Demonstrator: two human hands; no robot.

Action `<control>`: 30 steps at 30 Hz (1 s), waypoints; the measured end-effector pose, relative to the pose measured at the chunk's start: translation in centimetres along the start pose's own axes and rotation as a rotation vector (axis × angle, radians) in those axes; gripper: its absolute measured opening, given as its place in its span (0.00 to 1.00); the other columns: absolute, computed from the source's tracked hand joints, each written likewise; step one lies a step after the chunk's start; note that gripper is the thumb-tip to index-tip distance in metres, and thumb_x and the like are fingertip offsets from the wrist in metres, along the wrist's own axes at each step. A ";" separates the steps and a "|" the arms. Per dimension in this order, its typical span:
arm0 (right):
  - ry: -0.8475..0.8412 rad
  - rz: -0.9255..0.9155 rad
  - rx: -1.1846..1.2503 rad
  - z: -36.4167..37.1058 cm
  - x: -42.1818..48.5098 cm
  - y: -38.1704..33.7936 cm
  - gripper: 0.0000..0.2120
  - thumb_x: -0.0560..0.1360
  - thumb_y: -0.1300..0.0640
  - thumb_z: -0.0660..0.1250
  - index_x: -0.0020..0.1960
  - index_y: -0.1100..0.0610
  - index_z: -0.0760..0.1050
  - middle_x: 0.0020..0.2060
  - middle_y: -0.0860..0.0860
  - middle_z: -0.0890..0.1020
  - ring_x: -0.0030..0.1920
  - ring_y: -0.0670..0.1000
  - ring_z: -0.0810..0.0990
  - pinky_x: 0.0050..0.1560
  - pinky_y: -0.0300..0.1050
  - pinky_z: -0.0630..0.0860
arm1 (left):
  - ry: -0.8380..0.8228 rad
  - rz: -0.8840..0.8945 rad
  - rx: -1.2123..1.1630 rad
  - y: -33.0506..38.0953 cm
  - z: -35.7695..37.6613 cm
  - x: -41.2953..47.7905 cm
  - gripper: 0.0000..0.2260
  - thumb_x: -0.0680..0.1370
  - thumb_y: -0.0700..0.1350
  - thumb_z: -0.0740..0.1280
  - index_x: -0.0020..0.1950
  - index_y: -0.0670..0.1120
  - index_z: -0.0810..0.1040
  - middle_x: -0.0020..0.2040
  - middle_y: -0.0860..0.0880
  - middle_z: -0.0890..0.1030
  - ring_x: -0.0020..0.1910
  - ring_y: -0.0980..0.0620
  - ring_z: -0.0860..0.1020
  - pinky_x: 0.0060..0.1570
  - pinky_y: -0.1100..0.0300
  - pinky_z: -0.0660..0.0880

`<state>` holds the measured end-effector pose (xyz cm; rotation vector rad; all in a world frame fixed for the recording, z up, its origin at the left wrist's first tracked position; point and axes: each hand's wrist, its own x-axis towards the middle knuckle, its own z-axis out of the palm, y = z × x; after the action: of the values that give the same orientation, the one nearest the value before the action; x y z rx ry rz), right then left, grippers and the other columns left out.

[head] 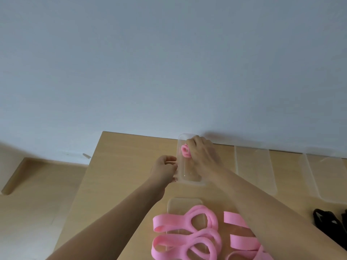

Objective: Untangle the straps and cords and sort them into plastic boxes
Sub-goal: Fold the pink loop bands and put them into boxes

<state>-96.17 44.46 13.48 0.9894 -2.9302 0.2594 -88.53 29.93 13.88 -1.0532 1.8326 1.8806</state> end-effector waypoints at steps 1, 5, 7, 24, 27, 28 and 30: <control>-0.010 0.004 -0.018 0.3 0.0 0.1 0.15 0.62 0.69 0.71 0.45 0.56 0.73 0.39 0.54 0.76 0.37 0.58 0.75 0.37 0.50 0.72 | 0.006 -0.003 -0.020 -0.1 0.0 0.1 0.08 0.83 0.35 0.63 0.57 0.44 0.78 0.52 0.44 0.81 0.45 0.46 0.79 0.44 0.52 0.82; -0.068 0.065 0.041 1.0 0.0 0.8 0.19 0.66 0.65 0.73 0.56 0.58 0.75 0.50 0.55 0.77 0.48 0.59 0.76 0.48 0.50 0.73 | 0.020 -0.013 -0.042 -0.3 -0.2 0.4 0.08 0.82 0.34 0.63 0.56 0.44 0.78 0.50 0.44 0.80 0.44 0.46 0.79 0.41 0.54 0.82; -0.066 0.097 0.085 0.6 0.0 1.1 0.25 0.66 0.63 0.75 0.62 0.59 0.75 0.55 0.57 0.77 0.53 0.60 0.76 0.53 0.51 0.73 | 0.022 -0.013 -0.041 -0.3 -0.5 0.4 0.07 0.82 0.35 0.64 0.56 0.44 0.78 0.51 0.44 0.80 0.44 0.46 0.79 0.42 0.53 0.82; 0.058 0.353 0.158 0.3 -19.0 -6.1 0.12 0.69 0.55 0.79 0.47 0.60 0.82 0.41 0.55 0.80 0.42 0.58 0.78 0.41 0.50 0.76 | 0.049 0.889 0.906 -8.9 -6.4 -6.2 0.09 0.76 0.37 0.73 0.56 0.42 0.84 0.54 0.45 0.84 0.55 0.41 0.80 0.53 0.56 0.71; -0.245 0.435 0.007 0.3 -21.1 -7.9 0.21 0.71 0.42 0.72 0.53 0.57 0.77 0.47 0.54 0.77 0.47 0.56 0.73 0.44 0.49 0.69 | -0.037 1.007 0.955 -10.3 -6.3 -7.6 0.08 0.75 0.40 0.71 0.53 0.41 0.85 0.52 0.43 0.84 0.53 0.37 0.80 0.53 0.45 0.78; -0.282 0.456 -0.012 0.4 -21.5 -8.4 0.23 0.71 0.40 0.71 0.55 0.57 0.75 0.49 0.54 0.76 0.48 0.56 0.72 0.44 0.49 0.68 | -0.066 1.021 0.965 -10.5 -6.2 -8.0 0.09 0.75 0.39 0.72 0.53 0.40 0.85 0.52 0.43 0.84 0.54 0.36 0.80 0.53 0.43 0.78; -0.277 0.477 -0.028 0.5 -21.9 -9.2 0.22 0.73 0.43 0.69 0.58 0.57 0.73 0.52 0.55 0.76 0.50 0.56 0.72 0.45 0.49 0.67 | -0.123 1.029 1.003 -11.0 -5.9 -8.7 0.09 0.75 0.38 0.74 0.54 0.40 0.85 0.53 0.42 0.84 0.55 0.35 0.80 0.53 0.41 0.78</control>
<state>-73.13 50.27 12.34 0.3263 -3.3769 0.0964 -73.49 28.06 12.36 0.4160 2.9505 0.9148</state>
